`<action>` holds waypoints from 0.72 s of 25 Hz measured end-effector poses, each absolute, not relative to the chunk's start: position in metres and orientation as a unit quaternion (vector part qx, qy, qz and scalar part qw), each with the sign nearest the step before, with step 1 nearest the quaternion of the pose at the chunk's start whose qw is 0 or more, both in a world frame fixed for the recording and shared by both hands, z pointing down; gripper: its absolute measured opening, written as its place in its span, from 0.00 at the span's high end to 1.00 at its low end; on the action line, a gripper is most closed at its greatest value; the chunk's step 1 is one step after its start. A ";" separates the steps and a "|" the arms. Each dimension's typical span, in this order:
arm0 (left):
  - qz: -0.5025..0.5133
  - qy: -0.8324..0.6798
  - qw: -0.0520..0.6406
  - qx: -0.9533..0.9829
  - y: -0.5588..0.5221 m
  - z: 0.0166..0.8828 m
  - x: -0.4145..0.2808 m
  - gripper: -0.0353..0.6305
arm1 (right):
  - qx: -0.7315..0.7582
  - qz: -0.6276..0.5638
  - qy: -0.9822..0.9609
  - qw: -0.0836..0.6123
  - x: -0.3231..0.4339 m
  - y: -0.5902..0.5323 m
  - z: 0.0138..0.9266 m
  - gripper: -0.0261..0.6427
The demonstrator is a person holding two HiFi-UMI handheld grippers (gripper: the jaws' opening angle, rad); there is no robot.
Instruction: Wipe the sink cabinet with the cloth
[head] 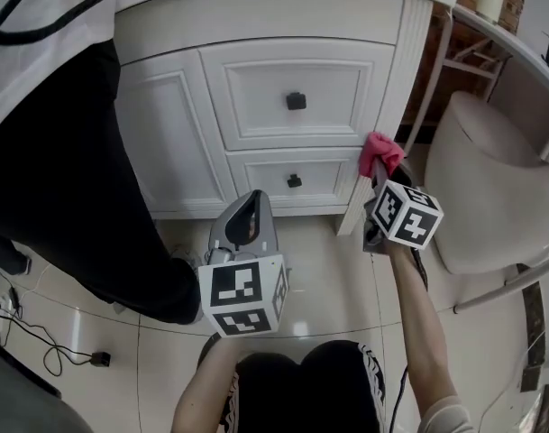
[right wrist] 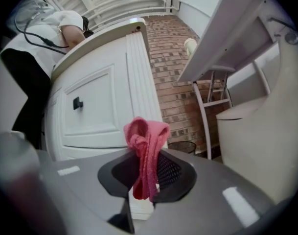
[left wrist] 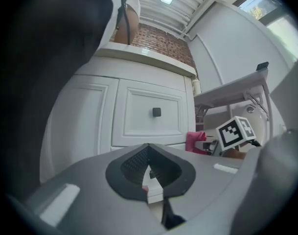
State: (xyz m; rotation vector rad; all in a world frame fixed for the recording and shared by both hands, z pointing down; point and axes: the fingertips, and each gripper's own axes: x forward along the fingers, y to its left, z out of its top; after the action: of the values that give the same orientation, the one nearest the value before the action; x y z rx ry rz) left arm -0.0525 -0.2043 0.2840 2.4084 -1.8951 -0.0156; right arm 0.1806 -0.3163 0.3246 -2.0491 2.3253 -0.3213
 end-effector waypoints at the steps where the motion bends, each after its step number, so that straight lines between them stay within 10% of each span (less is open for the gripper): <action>1: -0.009 -0.624 0.027 0.781 -0.207 0.283 -0.058 0.92 | -0.647 -0.095 0.756 0.024 0.165 -0.310 0.318 0.87; 10: -0.017 -0.652 -0.049 0.757 -0.219 0.293 -0.106 0.92 | -0.421 -0.072 0.903 -0.048 -0.096 -0.294 0.375 0.87; 18: -0.009 -0.656 -0.021 0.755 -0.237 0.337 -0.098 0.92 | -0.484 -0.075 0.870 -0.046 -0.030 -0.328 0.387 0.87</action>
State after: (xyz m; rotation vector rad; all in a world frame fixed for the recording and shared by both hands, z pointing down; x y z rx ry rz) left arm -0.0981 -0.2375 0.3374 2.4032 -2.0891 -0.0281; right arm -0.0301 -0.3278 0.3873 -1.5678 2.8179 -0.2416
